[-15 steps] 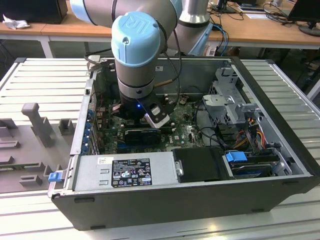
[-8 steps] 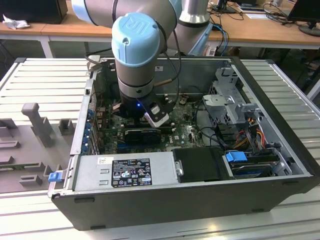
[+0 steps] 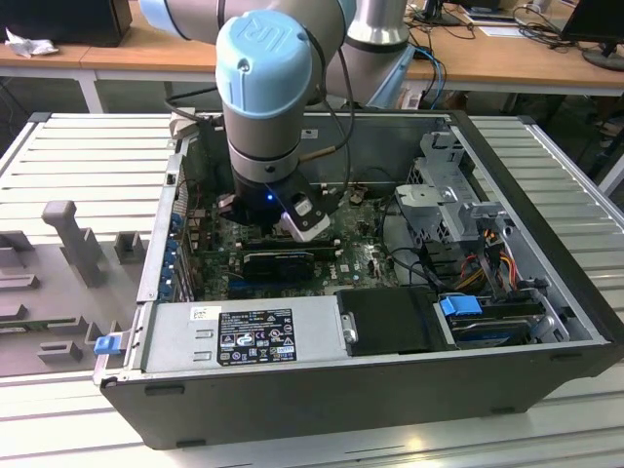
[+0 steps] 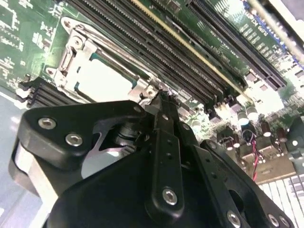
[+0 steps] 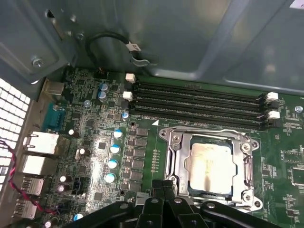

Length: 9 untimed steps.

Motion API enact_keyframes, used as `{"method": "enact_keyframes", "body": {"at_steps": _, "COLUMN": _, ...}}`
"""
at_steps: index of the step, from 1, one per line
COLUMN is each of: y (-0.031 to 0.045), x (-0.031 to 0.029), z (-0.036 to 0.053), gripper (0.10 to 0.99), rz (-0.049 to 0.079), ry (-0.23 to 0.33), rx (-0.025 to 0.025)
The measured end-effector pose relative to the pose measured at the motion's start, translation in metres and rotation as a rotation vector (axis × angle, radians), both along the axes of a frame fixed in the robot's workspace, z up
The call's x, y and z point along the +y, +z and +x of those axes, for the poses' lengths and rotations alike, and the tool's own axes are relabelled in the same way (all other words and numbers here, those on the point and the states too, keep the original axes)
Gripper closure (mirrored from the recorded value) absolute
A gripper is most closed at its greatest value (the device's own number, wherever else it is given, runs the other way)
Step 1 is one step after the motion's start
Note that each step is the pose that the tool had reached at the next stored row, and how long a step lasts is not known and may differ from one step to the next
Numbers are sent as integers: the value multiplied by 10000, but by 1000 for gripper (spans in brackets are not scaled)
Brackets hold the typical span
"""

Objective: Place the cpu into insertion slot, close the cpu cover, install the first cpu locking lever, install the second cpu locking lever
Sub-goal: 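Install the second cpu locking lever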

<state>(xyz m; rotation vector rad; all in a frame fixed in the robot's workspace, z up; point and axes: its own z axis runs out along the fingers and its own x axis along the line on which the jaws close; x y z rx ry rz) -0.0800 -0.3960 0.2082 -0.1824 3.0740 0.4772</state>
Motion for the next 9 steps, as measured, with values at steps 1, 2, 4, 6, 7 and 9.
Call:
{"method": "enact_keyframes", "body": {"at_steps": 1, "y": 13, "x": 0, "z": 0, "gripper": 980, "rz": -3, "ry": 0, "rx": 0}}
{"method": "enact_keyframes", "body": {"at_steps": 2, "y": 33, "x": 0, "z": 0, "gripper": 980, "rz": -7, "ry": 0, "rx": 0}}
{"method": "enact_keyframes", "body": {"at_steps": 4, "y": 59, "x": 0, "z": 0, "gripper": 980, "rz": -28, "ry": -1, "rx": 0}}
{"method": "enact_keyframes", "body": {"at_steps": 6, "y": 84, "x": 0, "z": 0, "gripper": 980, "rz": -30, "ry": 0, "rx": 0}}
{"method": "enact_keyframes", "body": {"at_steps": 7, "y": 102, "x": 0, "z": 0, "gripper": 980, "rz": -30, "ry": -1, "rx": 0}}
{"method": "enact_keyframes", "body": {"at_steps": 9, "y": 169, "x": 0, "z": 0, "gripper": 980, "rz": -30, "ry": -1, "rx": -1}}
